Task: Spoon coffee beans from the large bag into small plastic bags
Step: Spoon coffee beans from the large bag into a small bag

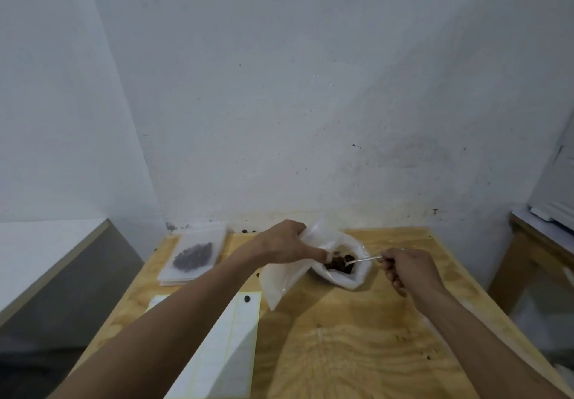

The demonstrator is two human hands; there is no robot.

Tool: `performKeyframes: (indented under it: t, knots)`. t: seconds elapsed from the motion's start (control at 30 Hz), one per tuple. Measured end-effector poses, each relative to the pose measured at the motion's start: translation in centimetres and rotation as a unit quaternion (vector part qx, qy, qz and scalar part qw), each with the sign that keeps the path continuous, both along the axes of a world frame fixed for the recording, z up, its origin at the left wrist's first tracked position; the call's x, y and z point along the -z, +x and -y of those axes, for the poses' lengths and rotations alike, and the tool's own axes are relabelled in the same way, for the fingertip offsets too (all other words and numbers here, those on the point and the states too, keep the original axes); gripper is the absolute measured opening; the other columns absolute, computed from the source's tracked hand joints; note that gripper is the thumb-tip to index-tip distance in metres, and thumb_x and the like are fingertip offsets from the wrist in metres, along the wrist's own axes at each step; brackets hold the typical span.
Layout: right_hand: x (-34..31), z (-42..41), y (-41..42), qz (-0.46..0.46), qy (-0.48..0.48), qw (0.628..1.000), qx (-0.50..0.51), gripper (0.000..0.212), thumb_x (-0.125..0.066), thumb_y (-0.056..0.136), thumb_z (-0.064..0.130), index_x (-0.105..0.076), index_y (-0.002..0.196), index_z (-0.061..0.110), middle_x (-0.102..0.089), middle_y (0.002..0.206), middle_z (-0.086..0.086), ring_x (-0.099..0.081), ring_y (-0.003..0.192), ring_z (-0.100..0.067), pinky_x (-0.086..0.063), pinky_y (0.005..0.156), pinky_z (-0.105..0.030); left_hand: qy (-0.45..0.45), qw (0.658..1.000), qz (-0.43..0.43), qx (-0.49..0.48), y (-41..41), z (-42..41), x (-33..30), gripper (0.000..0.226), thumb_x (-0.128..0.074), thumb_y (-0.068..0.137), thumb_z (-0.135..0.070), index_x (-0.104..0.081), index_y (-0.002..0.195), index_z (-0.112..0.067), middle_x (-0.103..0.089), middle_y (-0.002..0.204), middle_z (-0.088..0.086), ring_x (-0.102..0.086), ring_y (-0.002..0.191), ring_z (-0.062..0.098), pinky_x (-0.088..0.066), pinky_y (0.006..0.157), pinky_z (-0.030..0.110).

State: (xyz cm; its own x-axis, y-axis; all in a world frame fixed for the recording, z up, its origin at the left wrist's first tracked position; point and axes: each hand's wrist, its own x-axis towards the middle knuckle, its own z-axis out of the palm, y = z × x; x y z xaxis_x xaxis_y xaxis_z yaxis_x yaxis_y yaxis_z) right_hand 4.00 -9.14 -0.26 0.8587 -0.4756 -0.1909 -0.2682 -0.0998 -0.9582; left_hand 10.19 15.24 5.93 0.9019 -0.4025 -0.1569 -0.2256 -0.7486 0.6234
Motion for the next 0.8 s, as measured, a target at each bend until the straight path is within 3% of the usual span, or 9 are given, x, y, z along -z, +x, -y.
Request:
performKeyframes:
  t: [0.1,0.3,0.43,0.53,0.67,0.8]
  knots:
    - [-1.2,0.1,0.5,0.030,-0.002,1.000,0.004,0.023,-0.063,0.091,0.010,-0.073,0.077,-0.004,-0.061,0.055,-0.005,-0.049,0.046,-0.019,-0.038,0.046,-0.029,0.018,1.000,0.022,0.001,0.1,-1.3,0.7,0.061,-0.082,0.067,-0.061,-0.064,0.113,-0.025,-0.068,0.107,-0.006,-0.064,0.098,0.016,-0.054,0.091,0.040]
    - [-4.4,0.2,1.7,0.056,-0.036,0.998,0.002,0.022,-0.063,0.091,0.010,-0.072,0.076,-0.003,-0.059,0.055,-0.004,-0.048,0.043,-0.017,-0.038,0.045,-0.028,0.014,0.997,0.073,0.000,0.4,-3.3,1.2,0.072,-0.084,0.071,-0.054,-0.056,0.130,-0.024,-0.062,0.116,-0.010,-0.058,0.104,0.013,-0.044,0.073,0.021]
    - [-6.5,0.1,2.2,0.071,-0.062,0.995,-0.010,0.022,-0.063,0.090,0.014,-0.073,0.080,-0.003,-0.062,0.056,-0.001,-0.051,0.042,-0.014,-0.040,0.043,-0.026,0.037,0.996,0.076,-0.011,0.8,-4.2,2.1,0.098,-0.084,0.069,-0.057,-0.040,0.149,-0.021,-0.050,0.146,-0.001,-0.049,0.129,0.019,-0.042,0.094,0.027]
    - [-7.6,-0.7,2.5,0.085,-0.077,0.993,-0.026,0.022,-0.063,0.090,0.015,-0.074,0.079,-0.001,-0.063,0.058,-0.002,-0.052,0.043,-0.014,-0.041,0.043,-0.027,0.046,0.996,0.070,-0.009,0.7,-4.2,2.4,0.101,-0.084,0.070,-0.055,-0.036,0.152,-0.021,-0.046,0.151,0.001,-0.046,0.135,0.020,-0.041,0.096,0.028]
    - [-8.4,-3.0,2.3,0.124,-0.119,0.982,-0.079,0.023,-0.063,0.092,0.017,-0.073,0.075,0.005,-0.066,0.059,-0.001,-0.054,0.045,-0.014,-0.042,0.046,-0.029,0.040,0.996,0.078,0.001,0.3,-3.6,2.3,0.095,-0.082,0.073,-0.054,-0.039,0.150,-0.020,-0.048,0.149,0.001,-0.048,0.130,0.020,-0.040,0.091,0.028]
    - [-9.4,-4.5,1.5,0.180,-0.207,0.955,-0.113,0.027,-0.062,0.095,0.021,-0.073,0.073,0.009,-0.069,0.063,-0.001,-0.057,0.046,-0.012,-0.045,0.051,-0.026,0.031,0.997,0.064,0.011,0.1,-3.2,1.6,0.076,-0.082,0.075,-0.053,-0.051,0.135,-0.019,-0.060,0.126,-0.001,-0.056,0.101,0.015,-0.041,0.072,0.027]
